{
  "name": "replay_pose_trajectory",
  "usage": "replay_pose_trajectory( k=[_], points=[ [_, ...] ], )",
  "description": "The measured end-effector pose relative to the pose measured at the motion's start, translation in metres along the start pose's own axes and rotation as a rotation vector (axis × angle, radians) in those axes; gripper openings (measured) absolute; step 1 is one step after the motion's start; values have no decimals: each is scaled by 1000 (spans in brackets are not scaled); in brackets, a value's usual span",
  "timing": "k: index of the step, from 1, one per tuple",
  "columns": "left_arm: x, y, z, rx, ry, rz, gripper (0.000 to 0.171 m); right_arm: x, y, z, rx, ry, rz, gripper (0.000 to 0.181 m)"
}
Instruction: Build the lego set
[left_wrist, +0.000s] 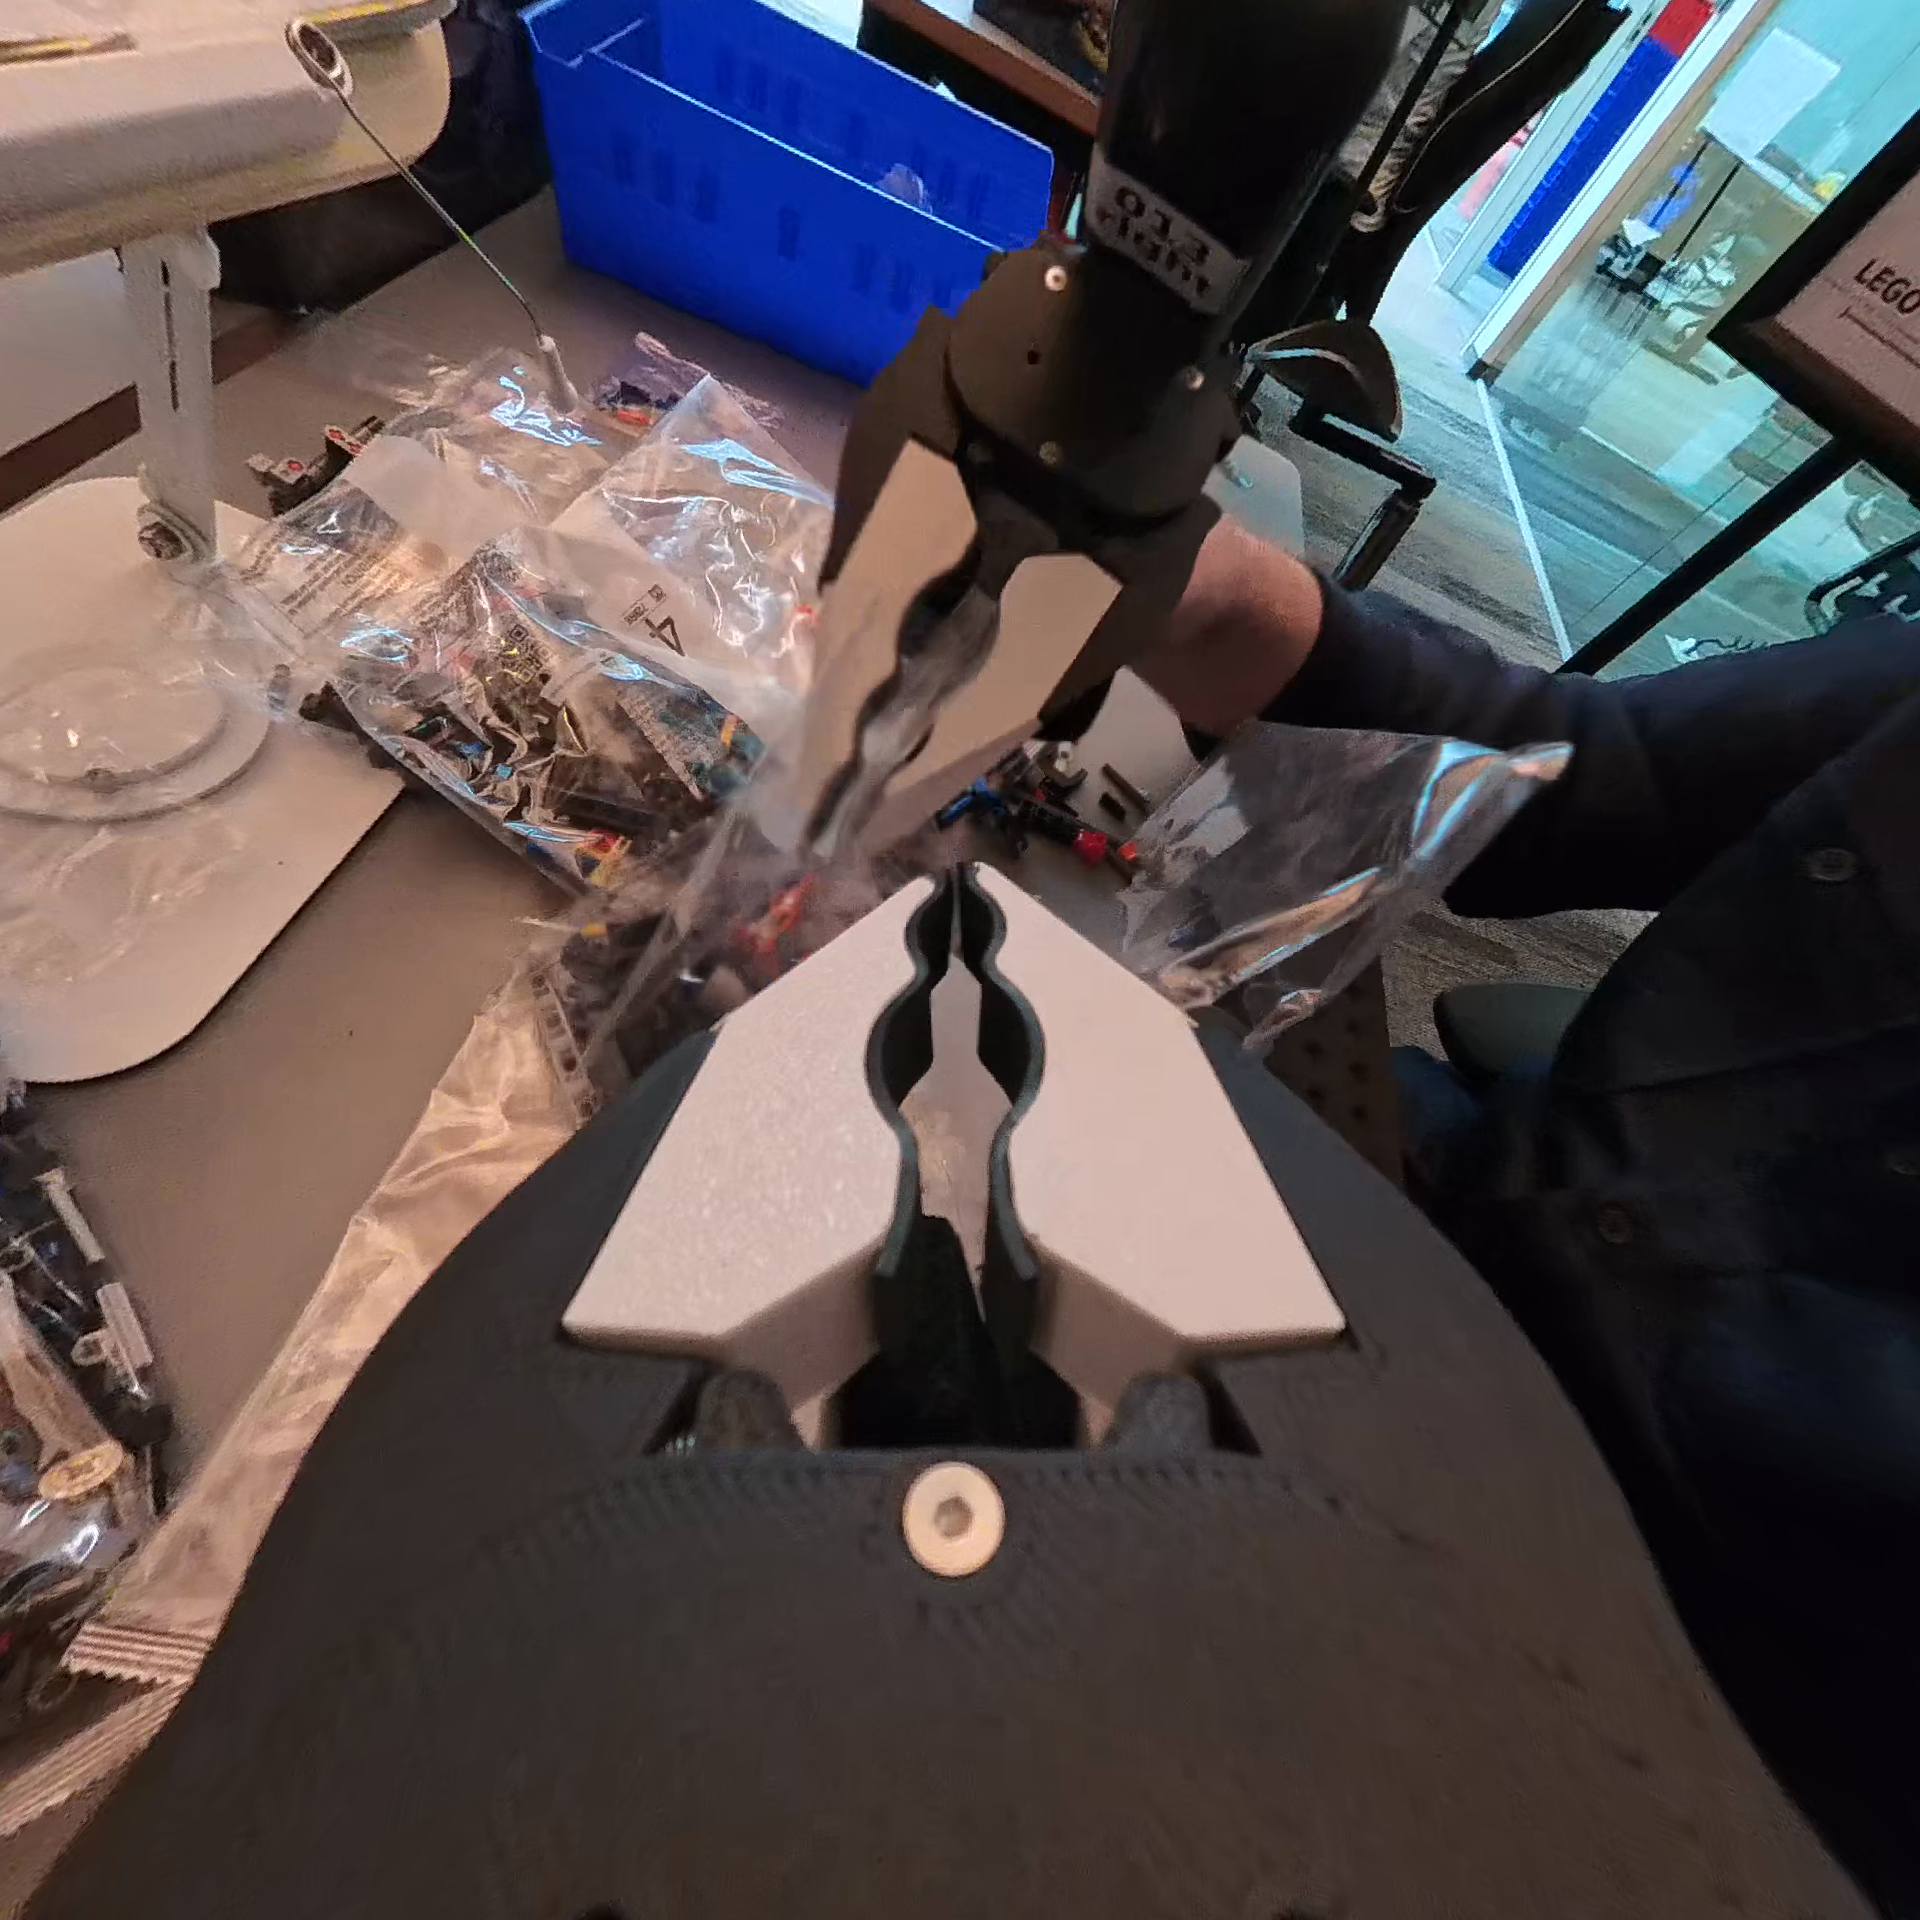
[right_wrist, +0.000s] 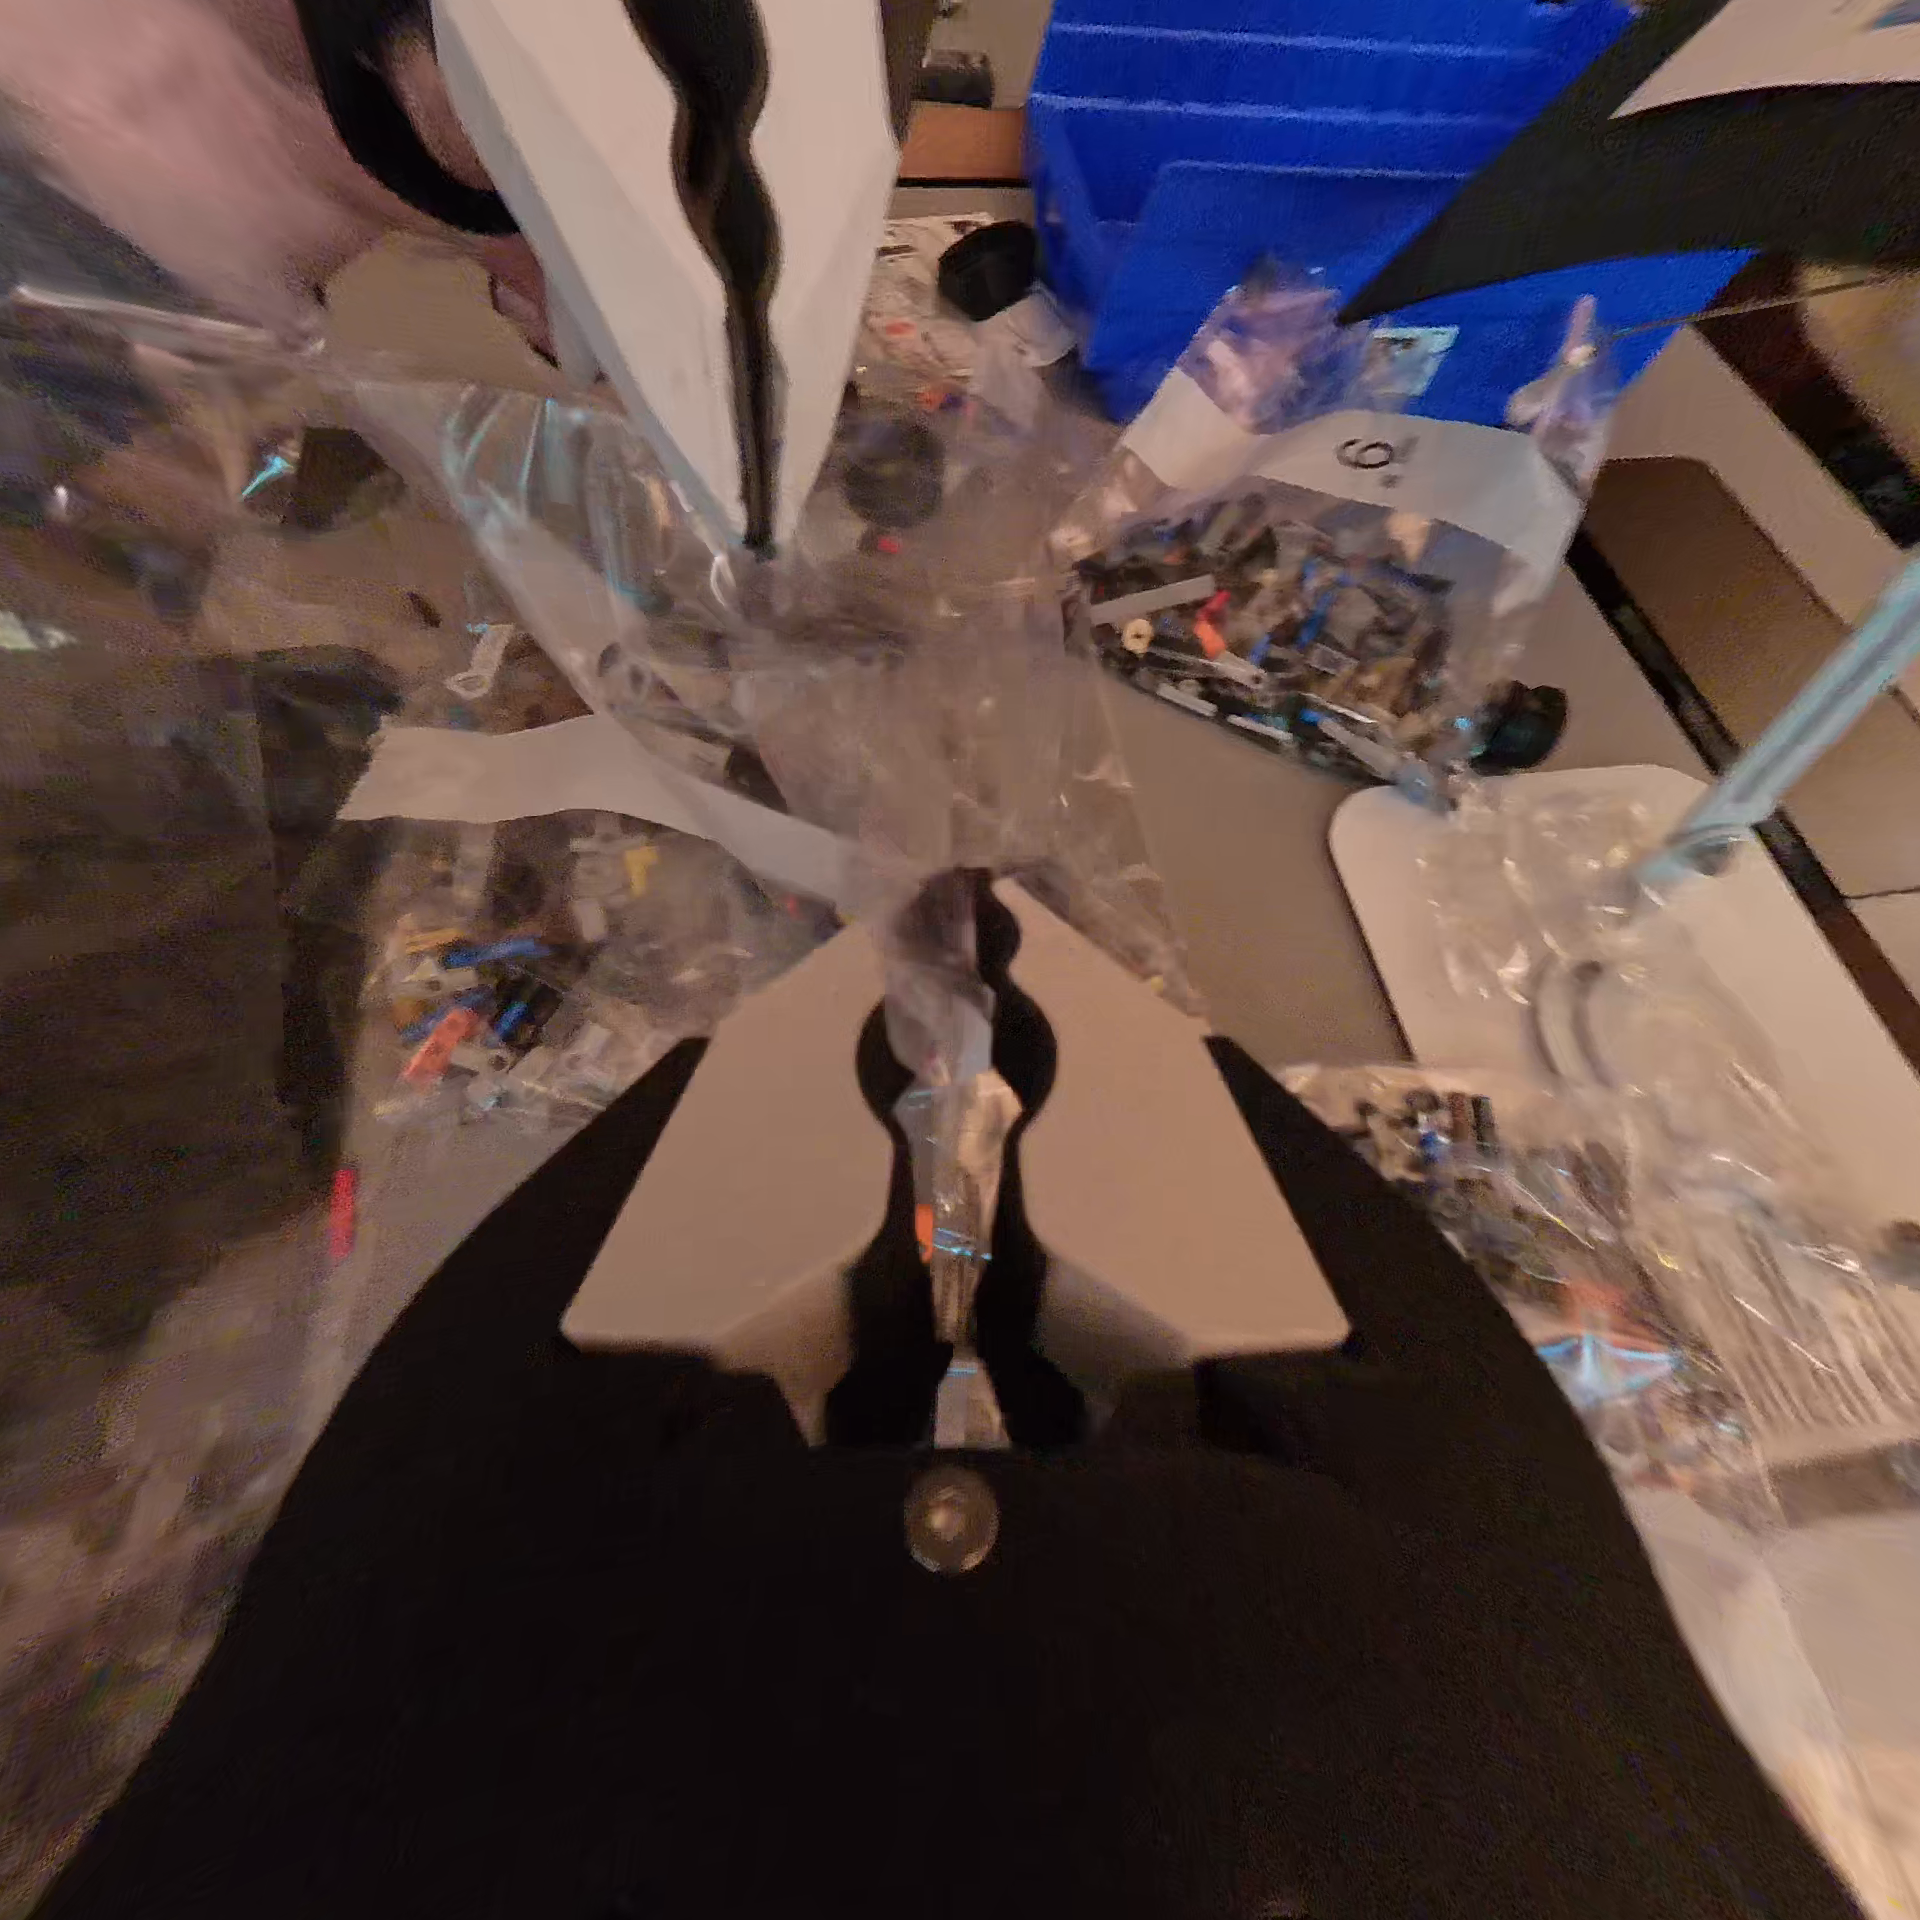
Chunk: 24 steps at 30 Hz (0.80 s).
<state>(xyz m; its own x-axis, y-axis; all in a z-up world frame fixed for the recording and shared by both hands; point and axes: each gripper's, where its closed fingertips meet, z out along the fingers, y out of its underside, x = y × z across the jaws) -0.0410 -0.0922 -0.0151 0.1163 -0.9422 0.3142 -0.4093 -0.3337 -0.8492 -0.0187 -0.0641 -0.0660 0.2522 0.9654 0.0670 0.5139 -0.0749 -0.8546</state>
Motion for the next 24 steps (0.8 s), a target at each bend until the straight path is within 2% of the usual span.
replay_pose_trajectory(
  k=[5,8,9,10,11,13,14,19,22,24],
  points=[
    [9,-6,-27,124,-17,41,29,5,-4,-5,30,17,63,0],
    [16,-8,-51,247,-38,82,42,11,-10,-15,76,24,131,0],
    [18,-9,-60,288,-57,105,37,13,-12,-18,98,29,143,0],
    [19,-10,-68,334,-84,124,24,13,-12,-19,108,21,153,0],
    [19,-8,-75,353,-110,139,20,12,-12,-20,108,12,163,0],
    [18,-7,-91,396,-194,181,0,17,-8,-20,99,32,189,0],
    [20,-10,-100,439,-217,193,0,18,-5,-20,92,32,198,0],
    [5,7,-98,326,-363,206,0,19,-6,-25,107,28,223,0],
    [-6,16,-88,293,-415,216,16,16,-6,-25,110,25,216,0],
    [-17,28,-79,212,-487,230,8,15,-5,-24,109,24,212,0]
  ],
)
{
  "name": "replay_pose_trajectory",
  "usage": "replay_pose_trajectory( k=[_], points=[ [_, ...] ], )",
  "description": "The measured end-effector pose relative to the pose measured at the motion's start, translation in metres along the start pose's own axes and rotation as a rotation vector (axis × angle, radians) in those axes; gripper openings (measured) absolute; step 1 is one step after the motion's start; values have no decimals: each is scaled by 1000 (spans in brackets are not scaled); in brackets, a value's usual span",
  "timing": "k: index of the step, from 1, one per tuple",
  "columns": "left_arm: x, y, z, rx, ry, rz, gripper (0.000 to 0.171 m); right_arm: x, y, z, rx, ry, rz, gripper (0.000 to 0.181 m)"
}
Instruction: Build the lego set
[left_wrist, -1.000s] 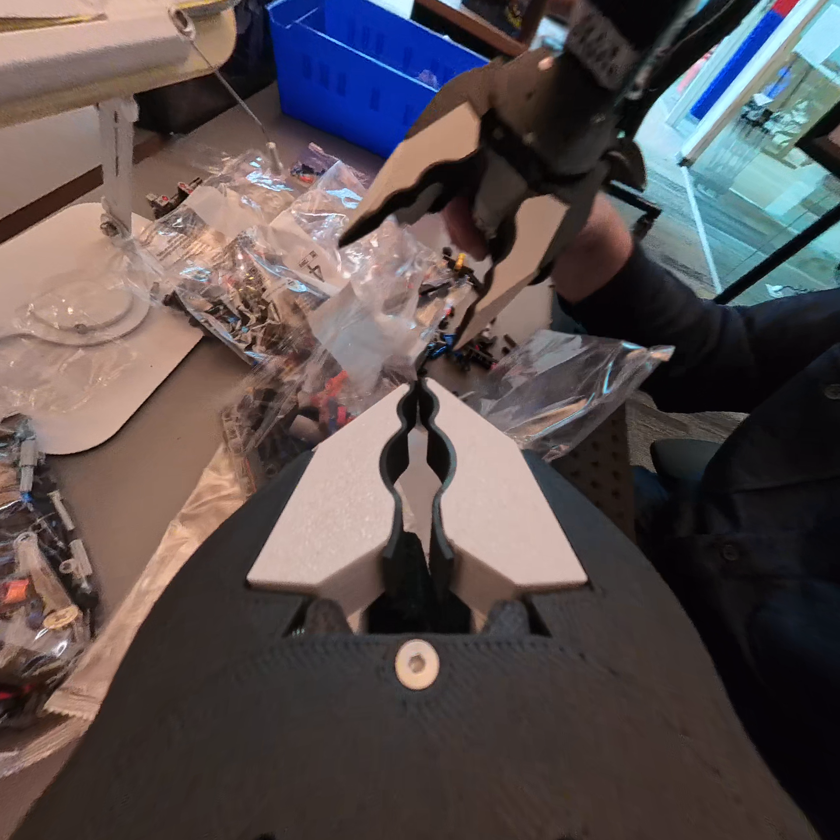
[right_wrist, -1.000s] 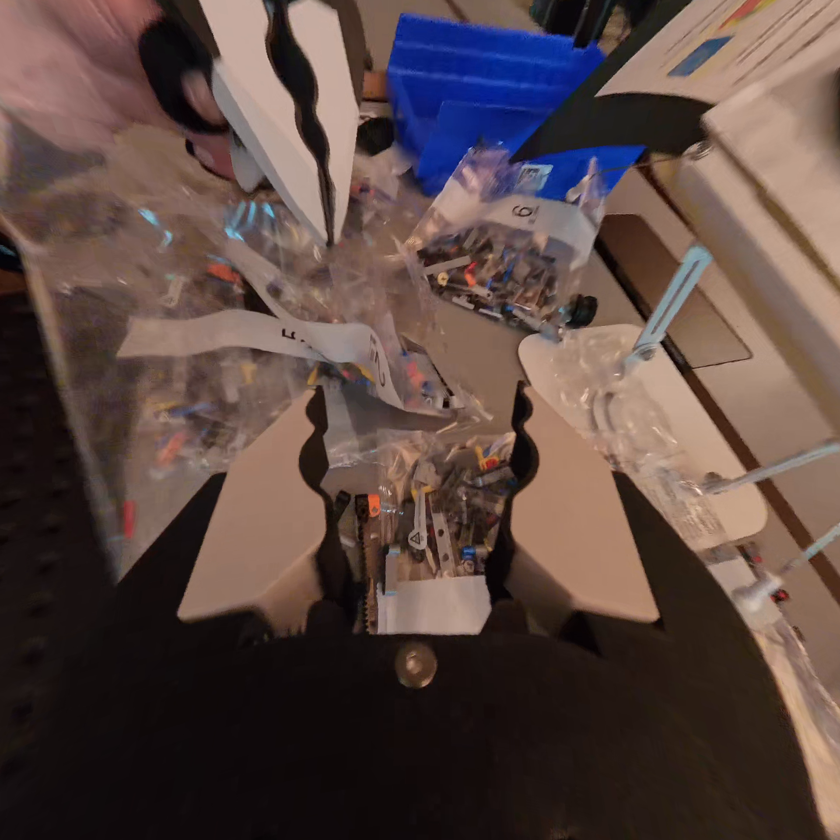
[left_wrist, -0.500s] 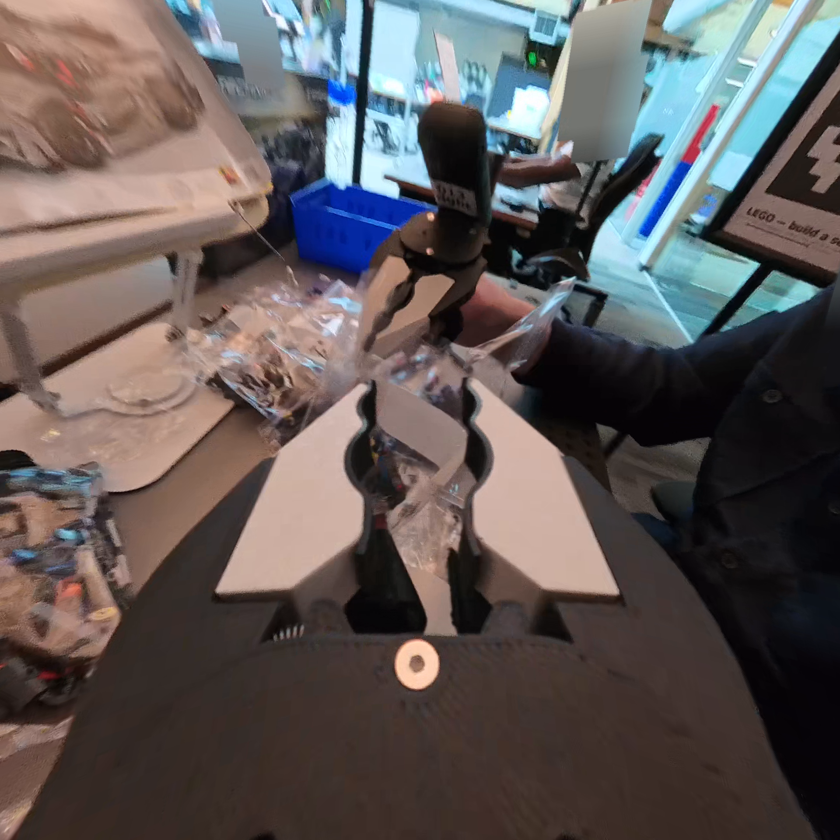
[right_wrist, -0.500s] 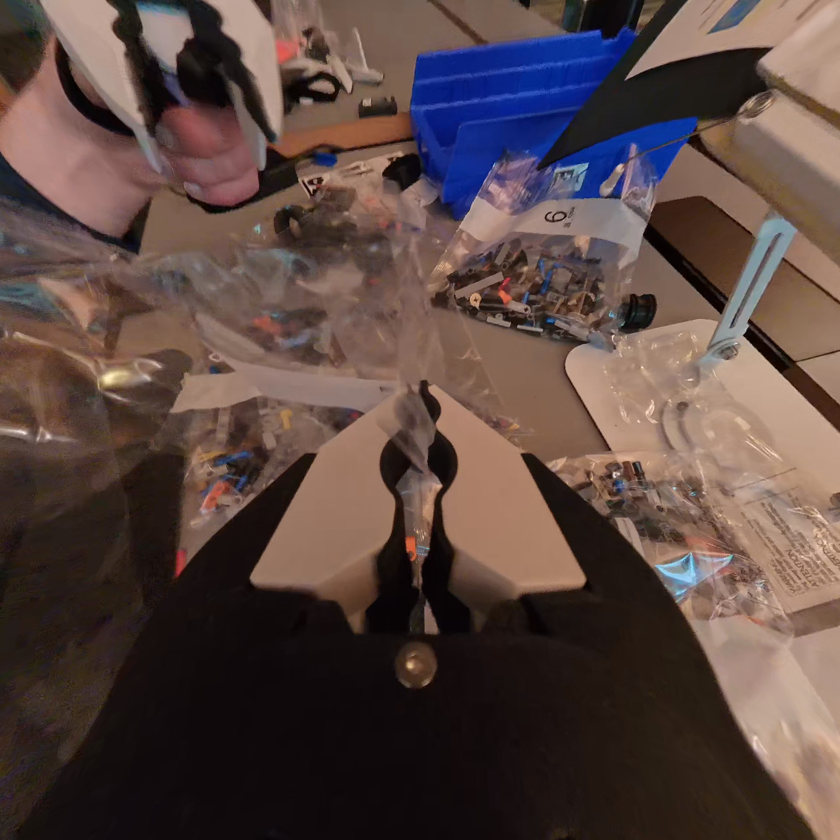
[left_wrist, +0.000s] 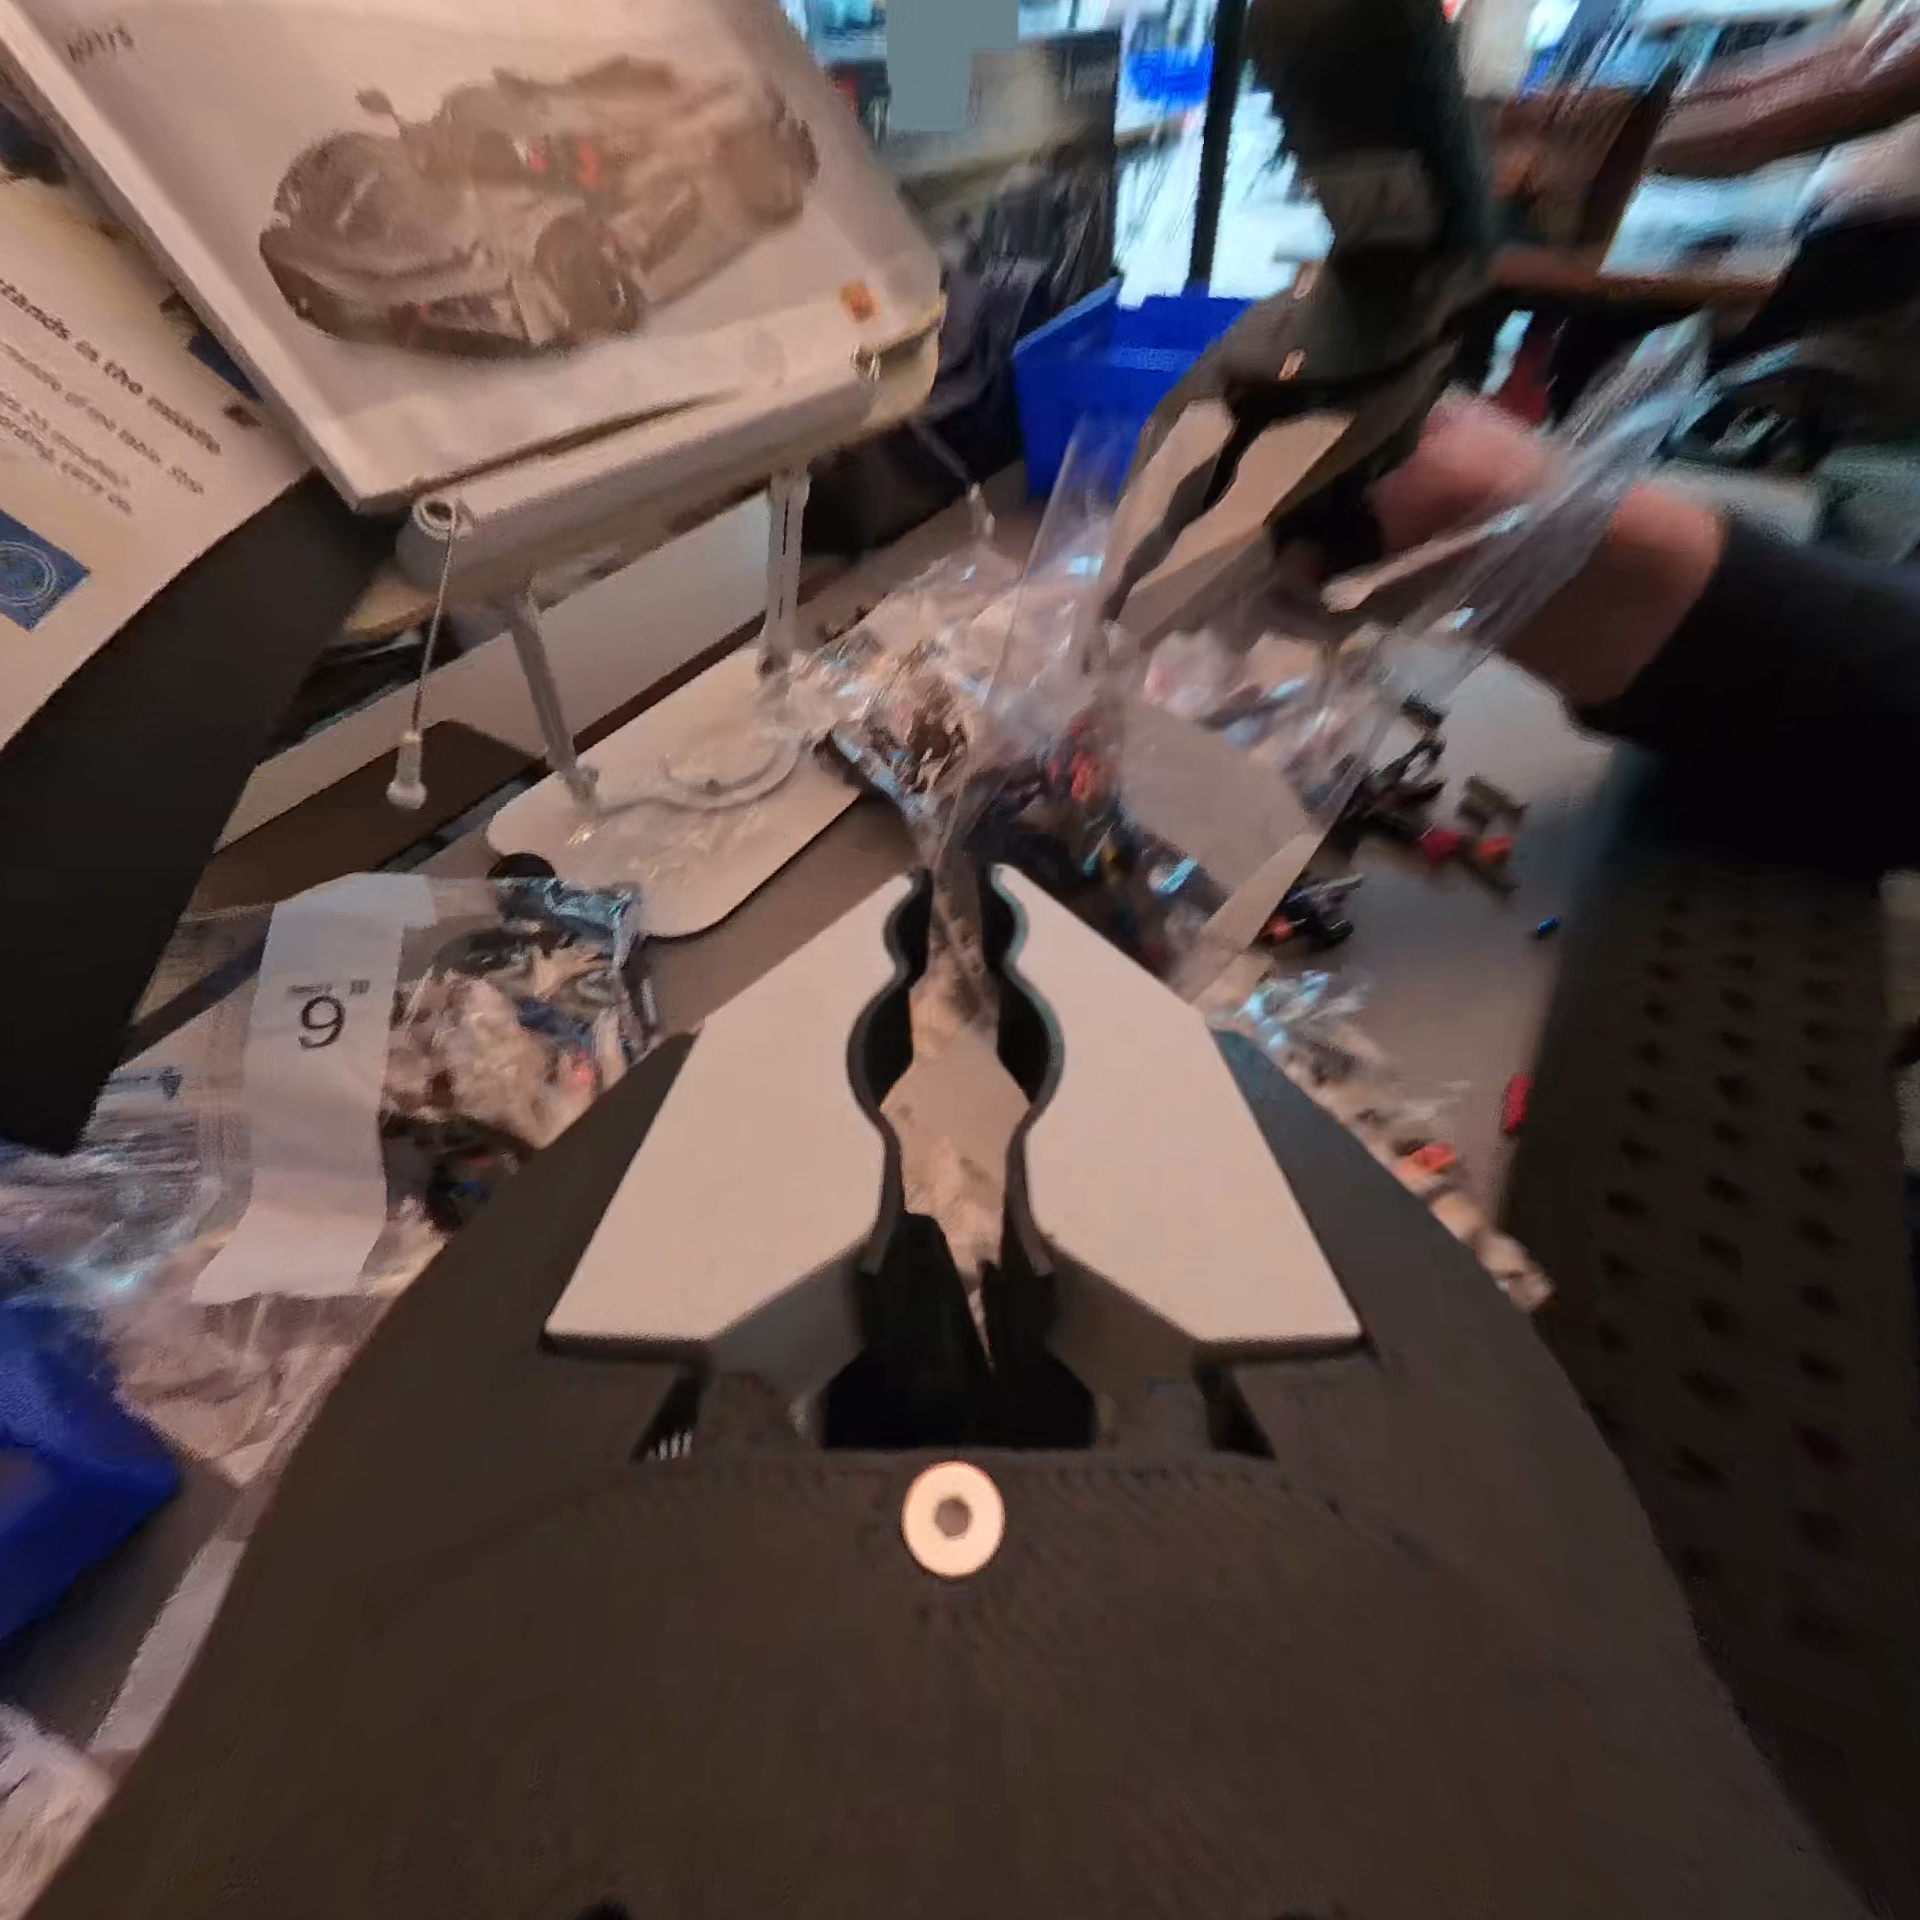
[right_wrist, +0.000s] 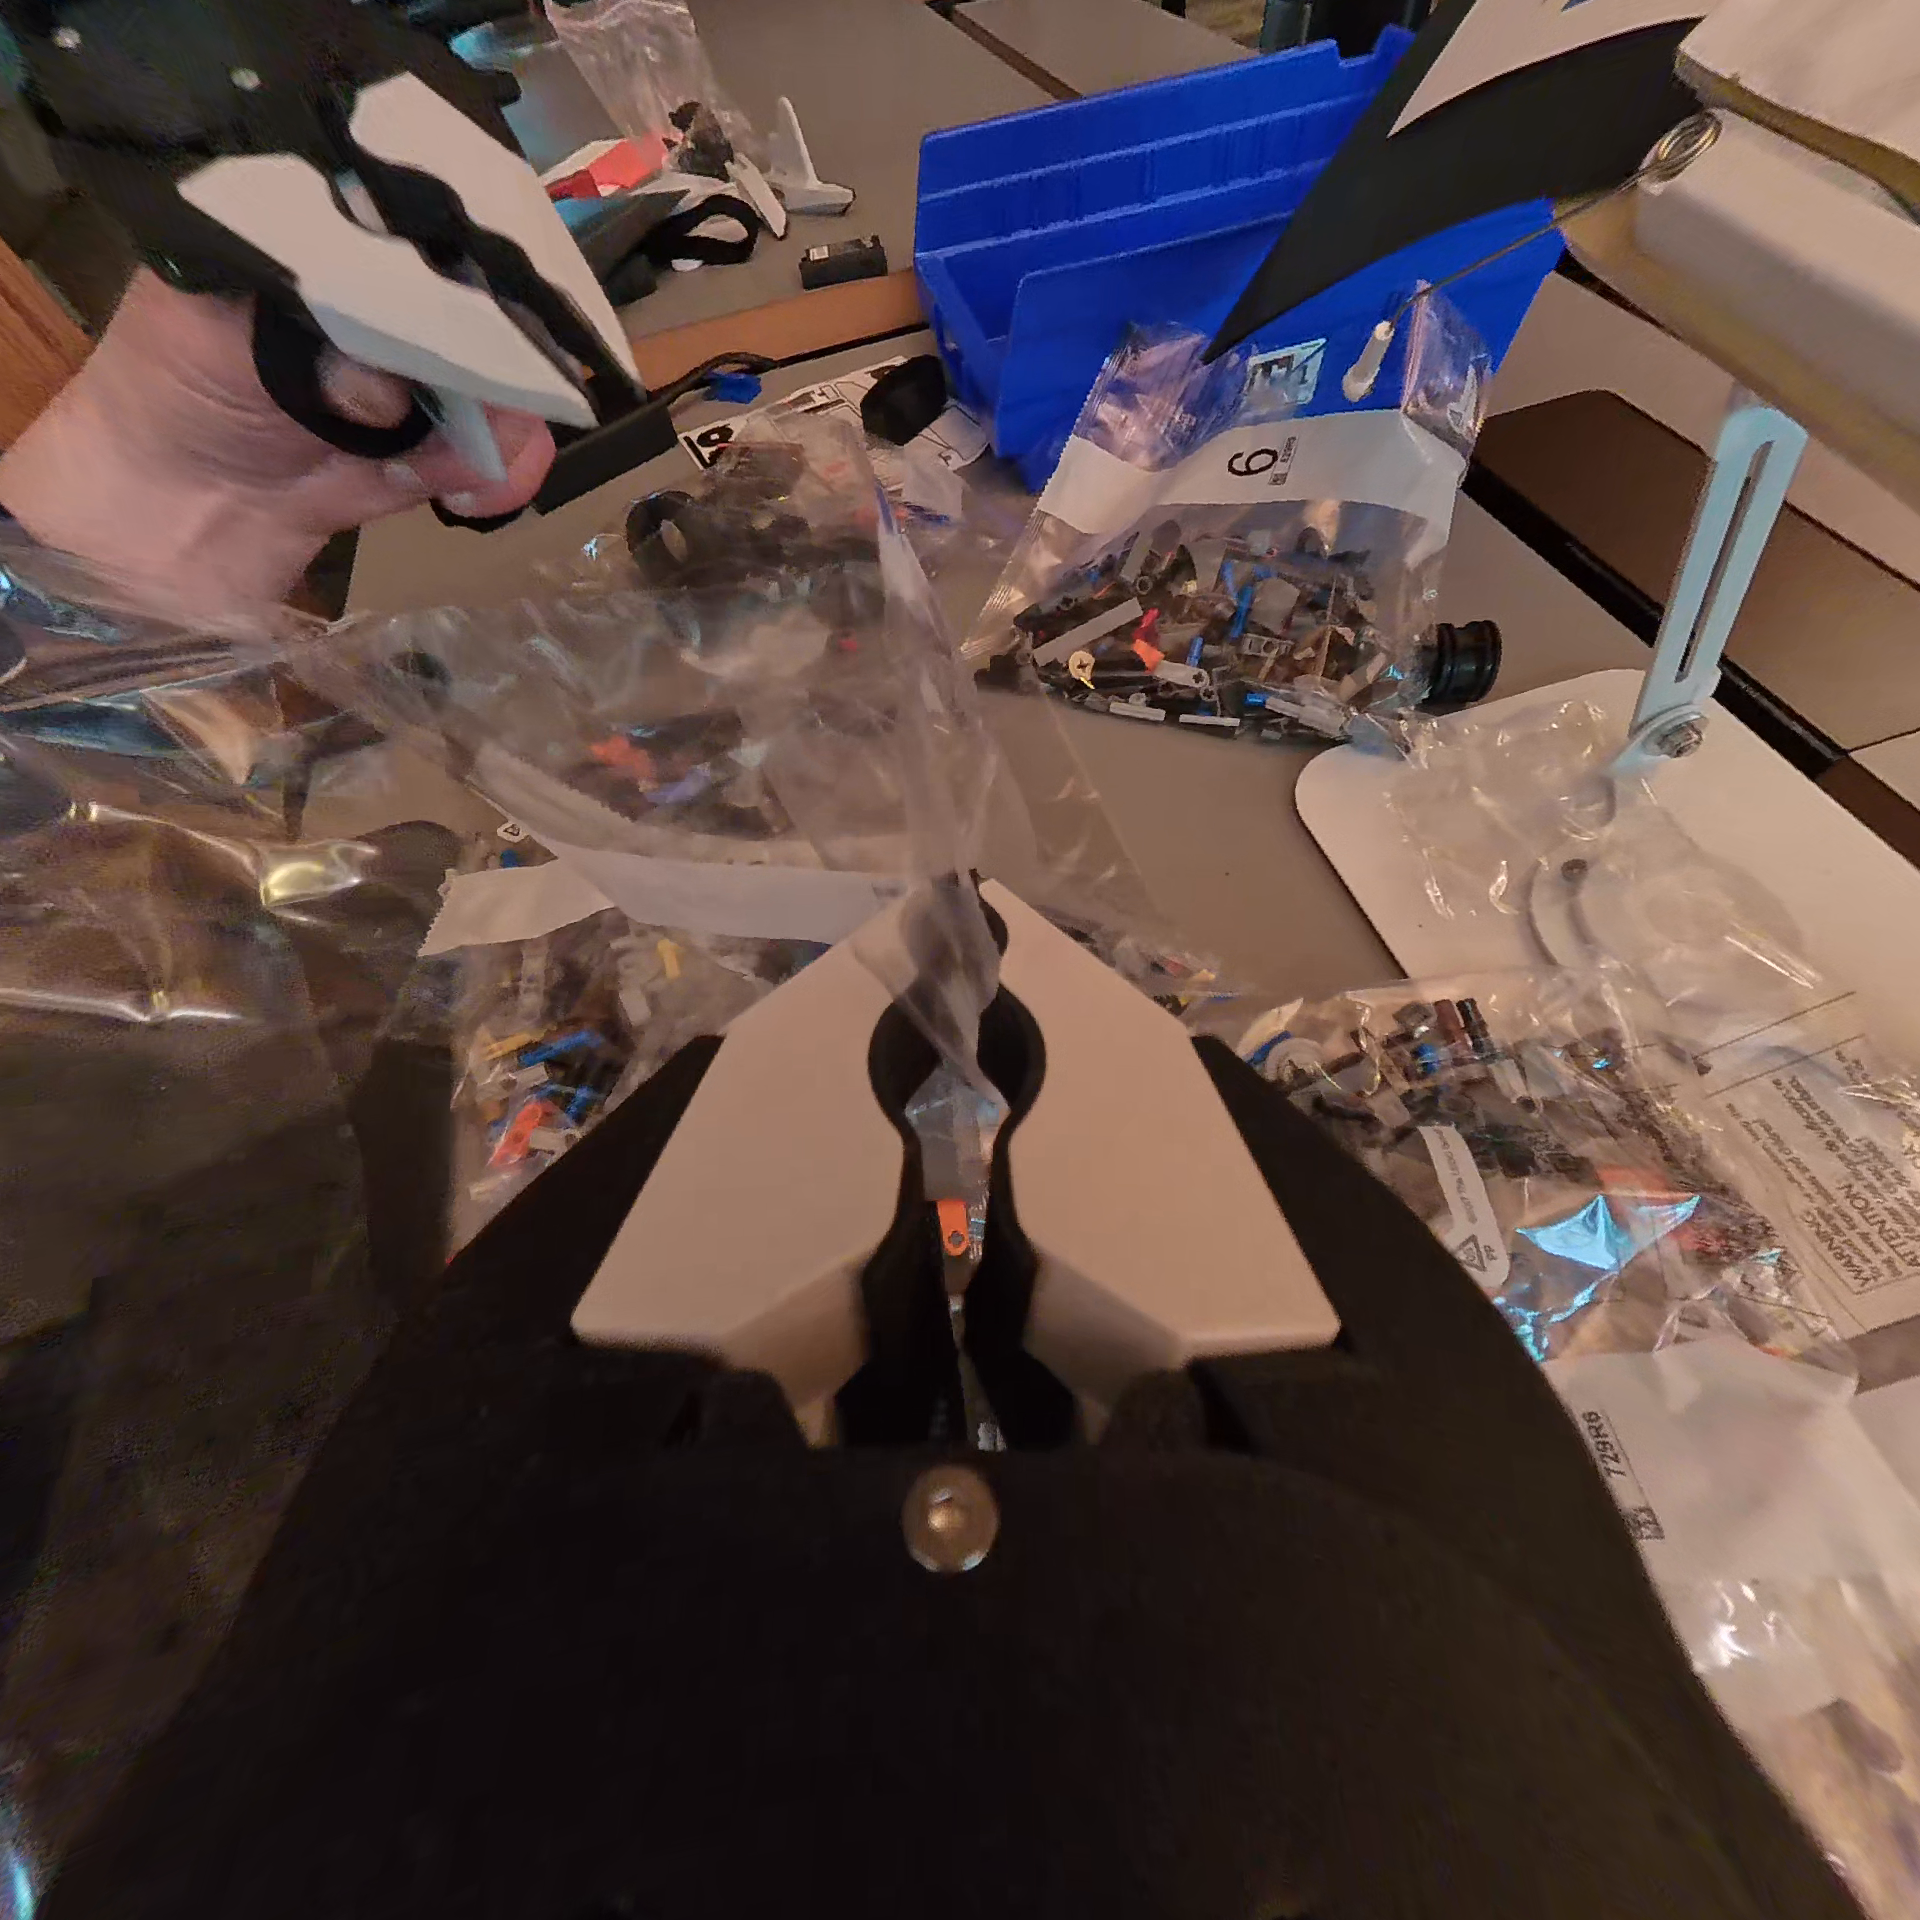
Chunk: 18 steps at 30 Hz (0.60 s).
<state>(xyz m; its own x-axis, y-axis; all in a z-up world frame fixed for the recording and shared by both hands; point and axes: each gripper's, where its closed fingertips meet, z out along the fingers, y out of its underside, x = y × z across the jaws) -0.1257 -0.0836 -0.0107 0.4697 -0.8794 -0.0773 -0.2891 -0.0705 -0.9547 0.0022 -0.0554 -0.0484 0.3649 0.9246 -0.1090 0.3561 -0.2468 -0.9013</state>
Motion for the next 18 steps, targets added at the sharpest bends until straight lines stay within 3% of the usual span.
replay_pose_trajectory(
  k=[4,7,9,11,14,18],
  points=[
    [-7,18,20,-110,-128,122,41,-6,-1,3,11,-13,-14,0],
    [-9,21,32,-127,-183,179,47,-10,-1,3,13,-23,-25,0],
    [-4,20,39,-111,-161,158,35,-10,-1,3,14,-22,-28,0],
    [-2,25,41,-142,-159,178,0,-10,0,4,7,-19,-23,0],
    [0,30,46,-172,-153,161,0,-6,5,5,-8,-17,-7,0],
    [-1,18,49,-71,-164,127,0,-3,25,6,-103,-23,-25,0]
  ],
)
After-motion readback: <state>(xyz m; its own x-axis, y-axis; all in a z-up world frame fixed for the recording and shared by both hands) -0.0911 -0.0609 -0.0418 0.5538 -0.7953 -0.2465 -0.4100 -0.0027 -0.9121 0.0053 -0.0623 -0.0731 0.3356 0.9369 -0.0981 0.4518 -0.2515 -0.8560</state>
